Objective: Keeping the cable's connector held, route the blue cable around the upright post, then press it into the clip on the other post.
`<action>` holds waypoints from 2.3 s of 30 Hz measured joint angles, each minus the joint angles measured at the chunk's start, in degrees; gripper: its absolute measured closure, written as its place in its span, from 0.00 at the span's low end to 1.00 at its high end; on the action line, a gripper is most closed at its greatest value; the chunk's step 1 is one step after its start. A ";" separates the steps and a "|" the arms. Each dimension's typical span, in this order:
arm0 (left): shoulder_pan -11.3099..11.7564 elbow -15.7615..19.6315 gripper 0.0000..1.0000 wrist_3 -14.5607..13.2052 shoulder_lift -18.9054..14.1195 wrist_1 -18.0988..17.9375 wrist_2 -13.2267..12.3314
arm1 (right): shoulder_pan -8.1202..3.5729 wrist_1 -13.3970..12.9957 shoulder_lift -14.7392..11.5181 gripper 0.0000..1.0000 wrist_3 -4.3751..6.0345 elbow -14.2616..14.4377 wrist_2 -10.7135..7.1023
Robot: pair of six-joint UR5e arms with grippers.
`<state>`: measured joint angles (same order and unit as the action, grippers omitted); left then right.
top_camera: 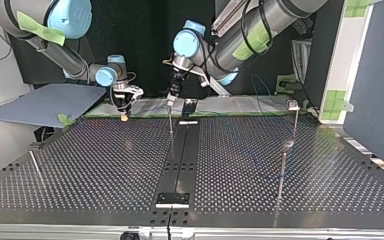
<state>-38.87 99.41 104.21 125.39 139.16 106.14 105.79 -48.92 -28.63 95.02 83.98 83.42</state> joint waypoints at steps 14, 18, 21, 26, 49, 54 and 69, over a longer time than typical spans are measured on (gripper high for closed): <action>-0.43 8.91 0.00 3.16 -8.92 -3.81 8.91 | 0.01 0.09 0.01 1.00 0.26 0.01 -0.33; -0.60 11.33 0.00 3.18 -11.34 -3.79 11.33 | 0.00 0.10 0.02 1.00 0.31 0.01 -0.40; -0.67 12.98 0.00 3.23 -12.98 -3.73 12.86 | 0.00 0.12 0.07 1.00 0.34 0.03 -0.54; -0.71 15.89 0.00 3.75 -15.90 -3.72 13.83 | 0.00 0.13 0.09 1.00 0.59 0.02 -0.61; 0.19 29.95 0.00 1.43 -30.01 -3.43 14.04 | -0.27 1.06 0.18 1.00 0.71 0.01 -0.79; 0.25 31.02 0.00 0.50 -31.33 -2.34 14.19 | -0.21 1.02 0.18 1.00 0.70 0.01 -0.87; 0.27 31.17 0.00 0.35 -31.53 -2.16 14.22 | -0.19 1.01 0.18 1.00 0.71 0.01 -0.88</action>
<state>-38.61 130.58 104.56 93.86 136.99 120.36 105.60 -47.92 -28.45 95.73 83.99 82.54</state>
